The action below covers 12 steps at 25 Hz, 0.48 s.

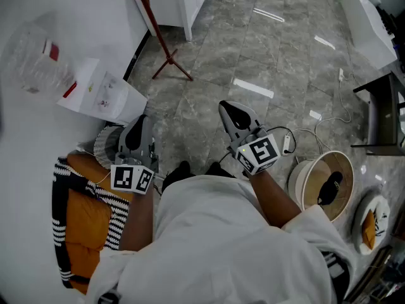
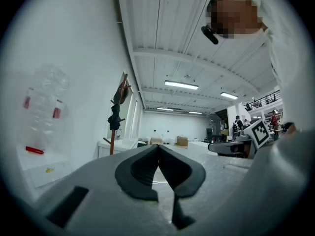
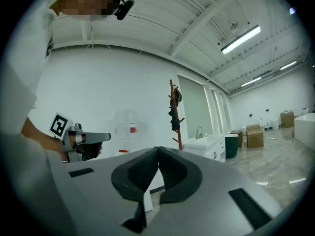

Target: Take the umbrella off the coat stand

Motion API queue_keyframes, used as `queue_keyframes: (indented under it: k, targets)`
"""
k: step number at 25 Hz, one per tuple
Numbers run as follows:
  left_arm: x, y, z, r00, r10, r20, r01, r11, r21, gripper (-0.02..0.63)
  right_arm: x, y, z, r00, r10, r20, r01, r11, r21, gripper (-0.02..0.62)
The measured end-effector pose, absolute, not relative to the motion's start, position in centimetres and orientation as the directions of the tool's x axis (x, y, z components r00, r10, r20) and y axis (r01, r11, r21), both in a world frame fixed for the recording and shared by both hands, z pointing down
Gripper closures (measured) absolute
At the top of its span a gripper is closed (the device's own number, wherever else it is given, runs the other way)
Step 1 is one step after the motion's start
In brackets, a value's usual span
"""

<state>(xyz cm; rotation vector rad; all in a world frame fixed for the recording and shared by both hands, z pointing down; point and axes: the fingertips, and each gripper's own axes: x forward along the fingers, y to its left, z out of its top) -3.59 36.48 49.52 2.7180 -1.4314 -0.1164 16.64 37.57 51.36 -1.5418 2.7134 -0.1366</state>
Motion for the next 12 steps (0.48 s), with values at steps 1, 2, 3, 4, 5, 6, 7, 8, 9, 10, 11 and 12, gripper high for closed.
queue_keyframes:
  k: [1, 2, 3, 4, 5, 6, 7, 8, 9, 10, 11, 12]
  targets:
    - [-3.5, 36.3, 49.5, 0.56, -0.827, -0.037, -0.822, -0.561, 0.095, 0.591, 16.8, 37.3, 51.4, -0.515, -0.857, 0.026, -0.856, 0.511, -0.083, 0.58]
    - [-3.4, 36.1, 49.5, 0.557, -0.829, -0.038, -0.824, -0.558, 0.096, 0.591, 17.0, 37.0, 51.4, -0.517, -0.856, 0.025, -0.854, 0.513, -0.083, 0.58]
    - [-3.3, 35.9, 49.5, 0.555, -0.831, -0.037, -0.826, -0.555, 0.095, 0.591, 17.1, 36.8, 51.4, -0.519, -0.854, 0.024, -0.853, 0.516, -0.084, 0.58]
    - [-3.3, 35.8, 49.6, 0.553, -0.833, -0.034, -0.828, -0.553, 0.094, 0.591, 17.2, 36.6, 51.4, -0.522, -0.853, 0.022, -0.851, 0.518, -0.086, 0.58]
    - [-3.2, 35.7, 49.7, 0.55, -0.835, -0.029, -0.83, -0.55, 0.092, 0.591, 17.3, 36.4, 51.5, -0.524, -0.851, 0.019, -0.849, 0.521, -0.089, 0.58]
    - [-3.1, 35.6, 49.8, 0.547, -0.837, -0.022, -0.833, -0.546, 0.09, 0.591, 17.4, 36.3, 51.5, -0.527, -0.85, 0.016, -0.847, 0.523, -0.093, 0.58]
    - [-3.1, 35.5, 50.0, 0.54, -0.841, -0.016, -0.837, -0.54, 0.089, 0.591, 17.5, 36.1, 51.6, -0.531, -0.847, 0.012, -0.844, 0.527, -0.1, 0.58]
    - [-3.3, 35.4, 50.2, 0.533, -0.846, -0.01, -0.842, -0.531, 0.091, 0.591, 17.5, 35.9, 51.7, -0.537, -0.844, 0.006, -0.839, 0.533, -0.11, 0.58]
    - [-3.4, 35.3, 50.3, 0.524, -0.852, -0.005, -0.848, -0.522, 0.093, 0.591, 17.5, 35.8, 51.8, -0.546, -0.837, -0.001, -0.831, 0.543, -0.121, 0.58]
    - [-3.7, 35.2, 50.4, 0.517, -0.856, 0.0, -0.852, -0.514, 0.095, 0.591, 17.3, 35.7, 51.8, -0.561, -0.828, -0.009, -0.82, 0.557, -0.13, 0.58]
    - [-3.9, 35.0, 50.5, 0.511, -0.859, 0.005, -0.856, -0.508, 0.098, 0.591, 17.1, 35.5, 51.8, -0.577, -0.816, -0.018, -0.808, 0.574, -0.136, 0.58]
    - [-4.2, 34.8, 50.7, 0.507, -0.862, 0.009, -0.858, -0.504, 0.1, 0.591, 16.8, 35.4, 51.8, -0.592, -0.805, -0.027, -0.796, 0.59, -0.138, 0.58]
